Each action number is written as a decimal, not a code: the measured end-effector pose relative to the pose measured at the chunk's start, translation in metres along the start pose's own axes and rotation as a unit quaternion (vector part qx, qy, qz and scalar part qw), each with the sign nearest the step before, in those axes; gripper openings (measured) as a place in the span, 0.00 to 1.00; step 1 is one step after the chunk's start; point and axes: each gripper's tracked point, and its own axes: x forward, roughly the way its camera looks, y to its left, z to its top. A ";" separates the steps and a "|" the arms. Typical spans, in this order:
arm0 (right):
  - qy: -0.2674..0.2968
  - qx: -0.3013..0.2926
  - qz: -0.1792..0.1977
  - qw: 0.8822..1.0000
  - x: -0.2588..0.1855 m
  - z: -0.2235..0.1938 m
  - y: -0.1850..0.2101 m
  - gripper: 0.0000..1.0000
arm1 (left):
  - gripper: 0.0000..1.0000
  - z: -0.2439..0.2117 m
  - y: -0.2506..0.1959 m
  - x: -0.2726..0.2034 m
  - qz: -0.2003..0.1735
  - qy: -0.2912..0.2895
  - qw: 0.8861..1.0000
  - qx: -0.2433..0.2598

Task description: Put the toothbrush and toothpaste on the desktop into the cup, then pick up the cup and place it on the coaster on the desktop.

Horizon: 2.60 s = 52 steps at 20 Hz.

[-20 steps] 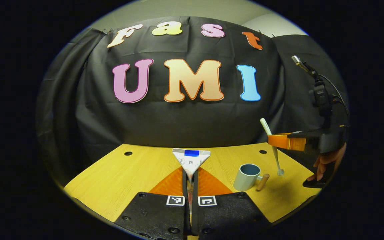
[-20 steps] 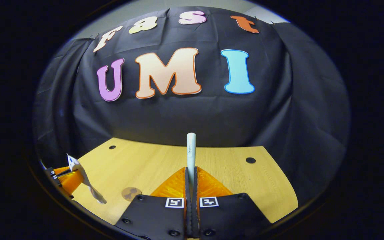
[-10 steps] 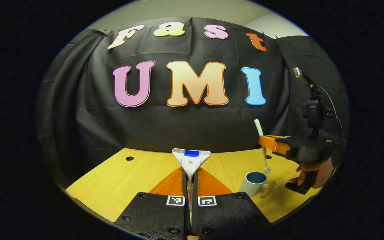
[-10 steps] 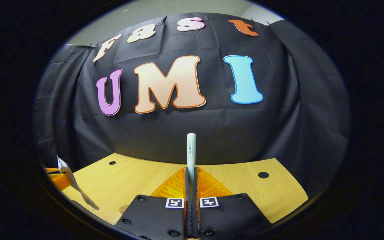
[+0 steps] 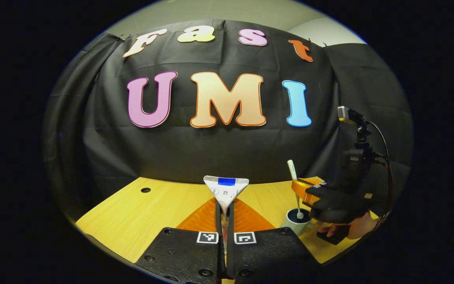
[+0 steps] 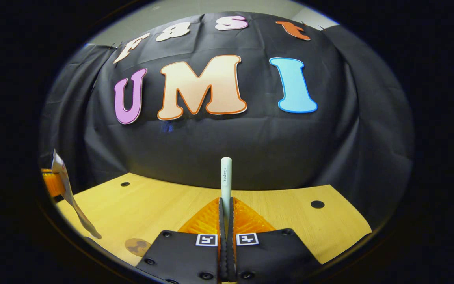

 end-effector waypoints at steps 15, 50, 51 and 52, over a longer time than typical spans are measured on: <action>0.045 -0.007 -0.019 0.999 -0.021 -0.042 -0.018 0.64 | 0.00 0.020 -0.021 -0.001 -0.020 -0.014 1.000 0.000; 0.136 -0.005 -0.096 0.986 -0.194 -0.076 -0.165 1.00 | 0.00 -0.036 -0.177 0.100 -0.098 -0.020 0.994 -0.049; 0.136 -0.005 -0.096 0.986 -0.194 -0.077 -0.165 0.98 | 0.01 -0.042 -0.179 0.099 -0.099 -0.014 0.994 -0.048; 0.137 -0.006 -0.095 0.986 -0.196 -0.077 -0.165 1.00 | 0.02 -0.050 -0.179 0.099 -0.097 -0.007 0.994 -0.045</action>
